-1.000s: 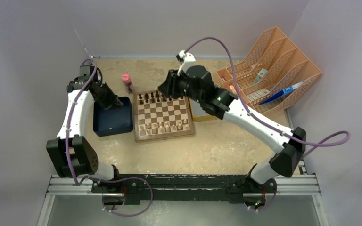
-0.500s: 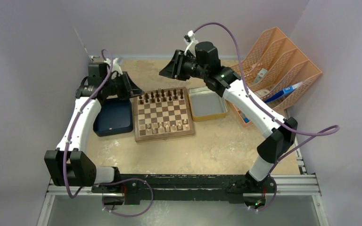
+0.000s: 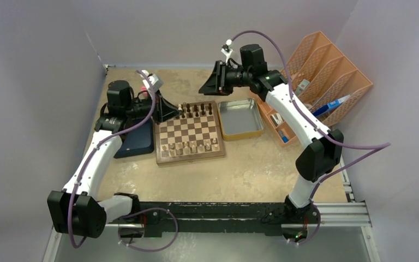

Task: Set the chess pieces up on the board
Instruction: Place the chess piece on the chessboard.

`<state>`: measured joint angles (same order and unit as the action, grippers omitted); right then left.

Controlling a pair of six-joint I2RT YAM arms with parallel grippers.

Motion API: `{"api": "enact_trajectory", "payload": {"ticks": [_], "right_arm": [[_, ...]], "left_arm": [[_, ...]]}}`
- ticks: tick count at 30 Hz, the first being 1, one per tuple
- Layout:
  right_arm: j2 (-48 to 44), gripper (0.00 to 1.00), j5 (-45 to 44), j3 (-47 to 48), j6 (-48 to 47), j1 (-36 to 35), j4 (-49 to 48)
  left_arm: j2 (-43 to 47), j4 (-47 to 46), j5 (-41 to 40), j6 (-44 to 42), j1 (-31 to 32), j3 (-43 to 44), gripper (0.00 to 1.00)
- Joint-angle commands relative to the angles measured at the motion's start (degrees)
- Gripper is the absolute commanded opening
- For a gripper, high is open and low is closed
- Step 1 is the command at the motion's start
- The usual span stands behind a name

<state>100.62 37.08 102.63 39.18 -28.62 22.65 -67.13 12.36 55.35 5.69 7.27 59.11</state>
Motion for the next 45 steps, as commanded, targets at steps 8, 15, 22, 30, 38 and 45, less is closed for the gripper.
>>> {"api": "enact_trajectory", "payload": {"ticks": [8,15,22,30,38,45], "right_arm": [[0.1,0.45,12.6,0.7,-2.4,-1.3,-0.9],[3.0,0.44,15.1,3.3,-2.9,-5.1,0.8],[5.6,0.45,15.8,4.5,-5.9,-6.5,5.6],[8.0,0.30,16.4,7.3,-5.7,-6.5,6.3],[7.3,0.19,19.4,4.8,-8.1,-6.5,7.2],[7.3,0.12,20.0,4.6,-7.9,-6.5,6.7]], "left_arm": [[-1.8,7.9,17.0,-35.7,2.0,3.0,0.02],[-3.0,9.9,17.6,-37.8,2.6,4.6,0.02],[-3.6,9.3,18.3,-38.2,2.8,4.4,0.00],[-5.1,9.4,18.7,-39.0,2.8,5.4,0.00],[-5.8,8.9,17.6,-38.0,2.8,5.9,0.00],[-6.4,7.0,16.7,-37.1,2.8,5.1,0.00]]}}
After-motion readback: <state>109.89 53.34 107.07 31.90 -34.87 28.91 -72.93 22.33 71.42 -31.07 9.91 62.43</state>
